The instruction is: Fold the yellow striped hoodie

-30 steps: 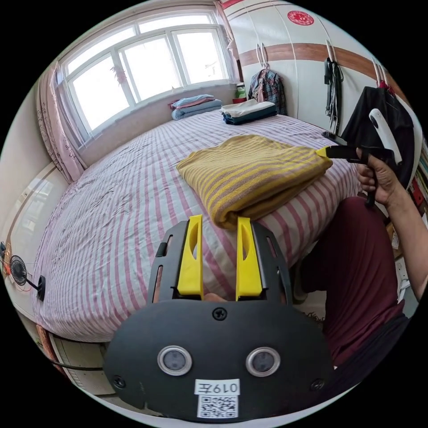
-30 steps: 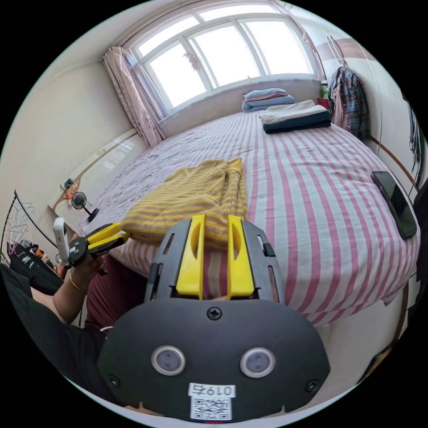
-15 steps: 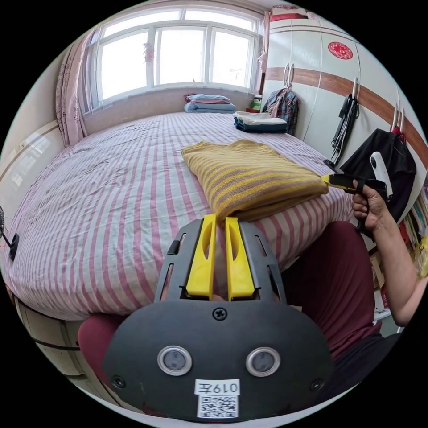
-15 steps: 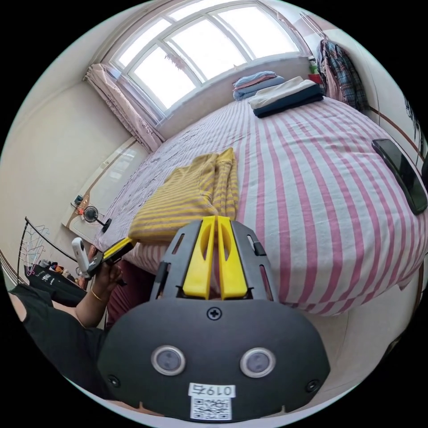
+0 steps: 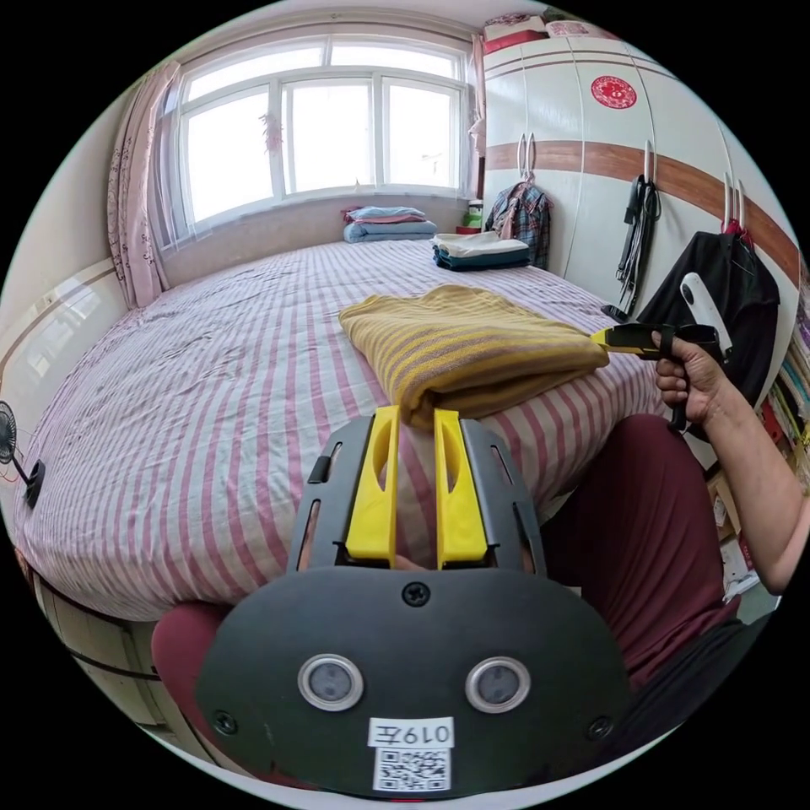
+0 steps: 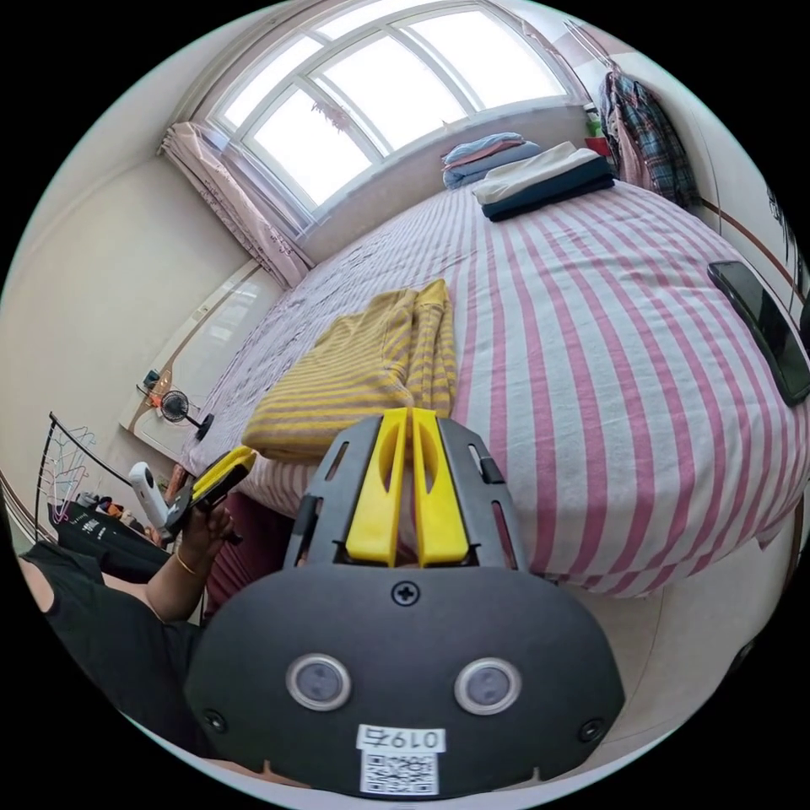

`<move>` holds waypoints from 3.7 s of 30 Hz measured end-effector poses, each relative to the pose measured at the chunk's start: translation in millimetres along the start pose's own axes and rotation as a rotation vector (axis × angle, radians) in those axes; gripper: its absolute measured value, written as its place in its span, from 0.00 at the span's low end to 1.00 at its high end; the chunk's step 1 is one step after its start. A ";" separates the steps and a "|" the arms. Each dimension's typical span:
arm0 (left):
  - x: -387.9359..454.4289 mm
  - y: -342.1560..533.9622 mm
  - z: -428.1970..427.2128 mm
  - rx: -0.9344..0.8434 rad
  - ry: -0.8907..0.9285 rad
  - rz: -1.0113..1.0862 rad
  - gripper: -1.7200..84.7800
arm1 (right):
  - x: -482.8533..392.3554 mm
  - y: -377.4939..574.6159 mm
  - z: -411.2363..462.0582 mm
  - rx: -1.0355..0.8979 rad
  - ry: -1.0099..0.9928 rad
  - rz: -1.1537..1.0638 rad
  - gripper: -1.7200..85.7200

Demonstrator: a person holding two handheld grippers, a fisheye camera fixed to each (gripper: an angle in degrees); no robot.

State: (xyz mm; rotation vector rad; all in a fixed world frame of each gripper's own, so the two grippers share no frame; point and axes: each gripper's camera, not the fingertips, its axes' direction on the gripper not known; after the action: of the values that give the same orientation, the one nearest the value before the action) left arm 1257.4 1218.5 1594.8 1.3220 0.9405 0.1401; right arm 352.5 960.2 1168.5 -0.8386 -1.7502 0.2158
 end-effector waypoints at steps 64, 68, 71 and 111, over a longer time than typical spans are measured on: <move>17.8 -126.2 91.4 0.110 -0.137 0.200 0.03 | -76.9 -149.0 26.8 0.068 0.204 -0.300 0.06; -5.4 -164.9 106.4 0.165 -0.160 0.173 0.03 | -58.7 -234.2 37.2 0.095 0.033 -0.232 0.10; -27.6 -203.1 144.4 0.068 -0.167 0.150 0.03 | -37.8 -293.9 81.3 -0.025 -0.029 -0.164 0.11; -96.5 -354.8 335.8 -0.312 -0.004 0.163 0.03 | 12.5 -374.9 162.4 -0.198 -0.050 0.008 0.06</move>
State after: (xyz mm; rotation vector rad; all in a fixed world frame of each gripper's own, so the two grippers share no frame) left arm 1268.6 803.2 1320.4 1.1065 0.7708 0.3940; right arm 45.7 737.0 1320.6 -0.9902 -1.8360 0.0696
